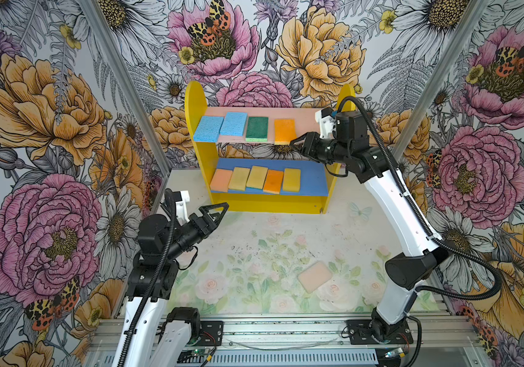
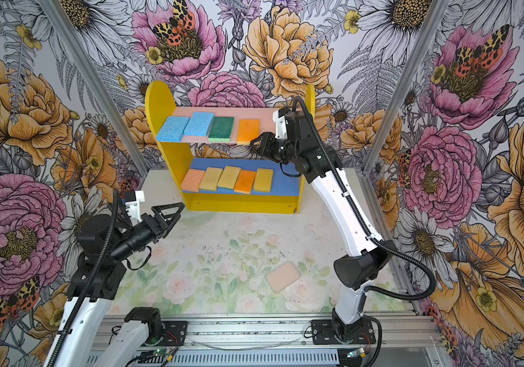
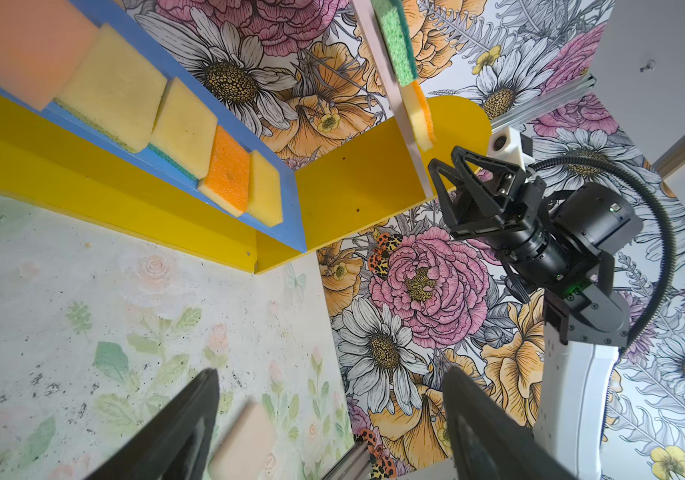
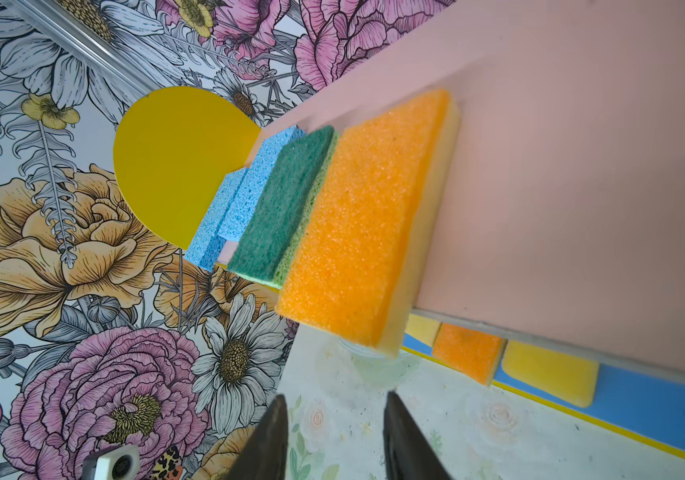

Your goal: Place and organize the cleaning sponges onto the shelf

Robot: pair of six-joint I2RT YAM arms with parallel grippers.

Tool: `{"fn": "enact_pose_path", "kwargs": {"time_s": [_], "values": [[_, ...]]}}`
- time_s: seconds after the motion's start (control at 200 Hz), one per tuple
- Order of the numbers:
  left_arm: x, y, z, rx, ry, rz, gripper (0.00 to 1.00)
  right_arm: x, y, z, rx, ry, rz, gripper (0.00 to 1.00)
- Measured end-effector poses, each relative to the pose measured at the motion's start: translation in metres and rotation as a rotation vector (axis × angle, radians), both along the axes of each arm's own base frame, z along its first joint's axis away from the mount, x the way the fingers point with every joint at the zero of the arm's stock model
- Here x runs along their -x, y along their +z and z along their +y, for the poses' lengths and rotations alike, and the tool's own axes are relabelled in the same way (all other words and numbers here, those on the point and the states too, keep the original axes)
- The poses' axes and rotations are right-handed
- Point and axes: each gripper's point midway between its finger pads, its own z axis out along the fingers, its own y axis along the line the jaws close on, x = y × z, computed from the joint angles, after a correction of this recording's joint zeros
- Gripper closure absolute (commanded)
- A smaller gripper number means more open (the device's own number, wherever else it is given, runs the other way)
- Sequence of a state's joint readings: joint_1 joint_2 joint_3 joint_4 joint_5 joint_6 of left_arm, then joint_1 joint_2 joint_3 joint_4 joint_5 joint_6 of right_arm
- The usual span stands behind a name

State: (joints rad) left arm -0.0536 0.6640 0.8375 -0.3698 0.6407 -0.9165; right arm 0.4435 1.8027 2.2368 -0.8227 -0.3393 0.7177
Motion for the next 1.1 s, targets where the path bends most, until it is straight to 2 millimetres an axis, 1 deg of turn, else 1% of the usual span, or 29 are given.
{"fn": "enact_pose_path", "kwargs": {"time_s": [0.125,0.31,0.595,0.725,0.94,1.1], "values": [[-0.001,-0.001,0.001,0.000,0.002,0.002,0.16,-0.005,0.002,0.001,-0.001,-0.002,-0.007,0.71],[-0.001,0.000,0.001,0.000,0.002,0.002,0.16,-0.015,0.005,0.004,-0.008,-0.005,-0.020,0.74],[-0.005,-0.004,0.002,-0.001,0.008,0.019,0.16,-0.035,0.001,0.007,-0.014,-0.013,-0.024,0.75],[-0.006,-0.005,0.003,-0.001,0.010,0.021,0.16,-0.041,-0.001,0.012,-0.026,-0.007,-0.019,0.75],[-0.006,-0.005,0.004,0.000,0.012,0.021,0.16,-0.046,0.000,0.022,-0.048,0.015,-0.017,0.75],[-0.006,-0.005,0.004,0.000,0.012,0.021,0.16,-0.039,-0.001,0.035,-0.056,0.048,-0.008,0.75]]}}
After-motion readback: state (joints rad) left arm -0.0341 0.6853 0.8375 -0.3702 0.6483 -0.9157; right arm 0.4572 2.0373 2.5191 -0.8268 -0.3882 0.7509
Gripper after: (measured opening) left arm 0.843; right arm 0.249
